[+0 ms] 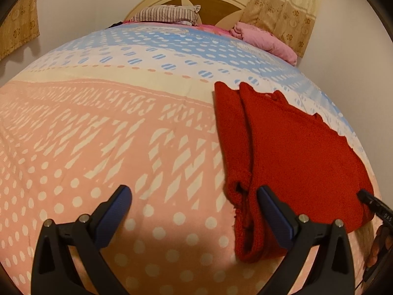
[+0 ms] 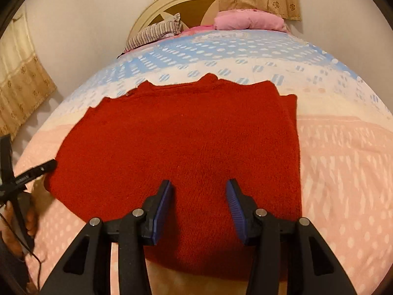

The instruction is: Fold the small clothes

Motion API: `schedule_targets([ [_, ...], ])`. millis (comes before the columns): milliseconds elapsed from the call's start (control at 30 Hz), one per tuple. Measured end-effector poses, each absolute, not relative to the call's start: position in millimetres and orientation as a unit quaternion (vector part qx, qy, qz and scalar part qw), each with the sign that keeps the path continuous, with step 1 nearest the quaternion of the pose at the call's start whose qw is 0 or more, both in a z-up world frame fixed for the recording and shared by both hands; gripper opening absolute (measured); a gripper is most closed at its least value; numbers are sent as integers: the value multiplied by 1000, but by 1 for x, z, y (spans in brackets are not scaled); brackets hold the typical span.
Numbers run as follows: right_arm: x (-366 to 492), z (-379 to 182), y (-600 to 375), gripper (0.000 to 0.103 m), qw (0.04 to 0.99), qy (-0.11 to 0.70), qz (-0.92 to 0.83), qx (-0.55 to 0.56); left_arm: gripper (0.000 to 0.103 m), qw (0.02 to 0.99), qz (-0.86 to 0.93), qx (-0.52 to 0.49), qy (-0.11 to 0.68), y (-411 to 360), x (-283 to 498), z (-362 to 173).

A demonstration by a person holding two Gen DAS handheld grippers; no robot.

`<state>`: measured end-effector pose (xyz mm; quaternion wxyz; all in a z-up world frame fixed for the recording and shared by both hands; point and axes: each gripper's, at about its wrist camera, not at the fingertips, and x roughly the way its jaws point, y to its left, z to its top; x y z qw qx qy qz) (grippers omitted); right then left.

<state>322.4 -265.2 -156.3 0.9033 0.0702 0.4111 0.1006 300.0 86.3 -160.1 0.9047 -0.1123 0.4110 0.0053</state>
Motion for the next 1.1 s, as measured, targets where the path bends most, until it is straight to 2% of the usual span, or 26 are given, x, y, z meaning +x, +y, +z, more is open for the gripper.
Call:
schedule_targets([
  [133,317,-148,-252,48,912,398,80,53,103,920,33,-106,375,88,286,-149],
  [367,344,-114,-157,48,902,378,205,28,103,927,77,-188,314,124,255,-139],
  [533,394,-111,-84,48,879,402,245,69,103,919,91,-232,307,140,251,-145],
  [733,435,-137,-16,48,871,453,189,9,103,908,82,-277,305,152,251,-154],
  [767,440,-145,-15,46,872,458,174,5,103,906,79,-286,302,155,251,-155],
  [800,440,-148,-14,30,872,459,168,6,103,904,75,-294,301,157,250,-156],
  [867,438,-148,-16,11,879,445,170,11,103,901,70,-308,297,160,248,-157],
  [933,430,-142,-10,8,883,433,181,2,103,900,67,-316,293,162,248,-158],
  [1100,418,-149,19,8,877,432,202,-61,103,899,62,-313,299,160,250,-158],
])
